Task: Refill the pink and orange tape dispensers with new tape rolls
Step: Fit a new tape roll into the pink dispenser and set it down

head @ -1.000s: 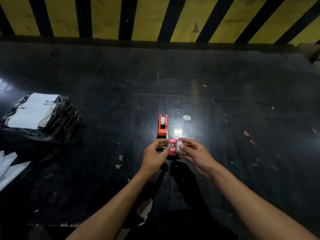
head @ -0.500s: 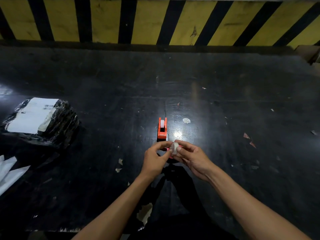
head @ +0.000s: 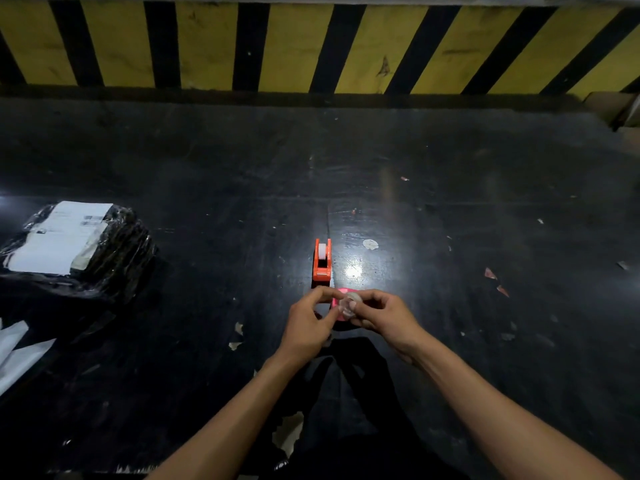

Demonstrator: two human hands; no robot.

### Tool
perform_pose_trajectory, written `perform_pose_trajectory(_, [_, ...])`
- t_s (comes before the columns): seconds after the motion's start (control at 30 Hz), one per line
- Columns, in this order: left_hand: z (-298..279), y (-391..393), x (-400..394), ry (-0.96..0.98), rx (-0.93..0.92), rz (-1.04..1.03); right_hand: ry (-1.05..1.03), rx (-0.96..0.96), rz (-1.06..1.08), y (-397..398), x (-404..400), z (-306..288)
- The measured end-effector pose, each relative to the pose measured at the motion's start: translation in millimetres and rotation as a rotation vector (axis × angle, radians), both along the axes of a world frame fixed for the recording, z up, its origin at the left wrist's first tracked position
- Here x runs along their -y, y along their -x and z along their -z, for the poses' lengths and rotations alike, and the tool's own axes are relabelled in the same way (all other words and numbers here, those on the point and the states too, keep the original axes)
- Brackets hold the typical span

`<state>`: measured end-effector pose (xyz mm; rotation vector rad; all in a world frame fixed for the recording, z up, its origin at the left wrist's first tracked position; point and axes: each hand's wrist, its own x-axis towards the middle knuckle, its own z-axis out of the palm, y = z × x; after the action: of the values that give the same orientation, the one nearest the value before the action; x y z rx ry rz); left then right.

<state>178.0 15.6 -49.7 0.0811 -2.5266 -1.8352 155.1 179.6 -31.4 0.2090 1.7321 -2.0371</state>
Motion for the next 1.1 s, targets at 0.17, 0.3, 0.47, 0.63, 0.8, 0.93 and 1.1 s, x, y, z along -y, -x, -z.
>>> perform_pose_trajectory(0.17, [1.8, 8.0, 2.4, -0.197, 0.175, 0.010, -0.052, -0.049, -0.078, 1.4, -2.8, -3.3])
perform_pose_trajectory(0.3, [6.8, 15.1, 3.3, -0.242, 0.235, 0.052, -0.221, -0.157, -0.164, 3.5, -6.2, -0.1])
perform_pose_trajectory(0.47, [16.2, 20.9, -3.3, -0.205, 0.261, 0.028, -0.471, -0.315, -0.226, 9.0, -12.8, 10.2])
perform_pose_trajectory(0.63, [19.3, 24.1, -8.3, -0.066, 0.189, 0.048, -0.609, -0.356, -0.272, 19.8, -17.7, 16.5])
perform_pose_trajectory(0.8, [20.5, 36.6, 5.0, 0.293, 0.044, 0.169, -0.852, -0.518, -0.227, 41.2, -30.7, 7.6])
perform_pose_trajectory(0.93, [26.6, 44.3, 9.2, 0.418, 0.101, 0.289, -0.900, -0.591, -0.265, 45.0, -33.4, 8.4])
perform_pose_trajectory(1.1, [27.2, 48.6, 9.7, 0.425, 0.118, 0.334, -0.962, -0.721, -0.362, 41.1, -24.2, 18.3])
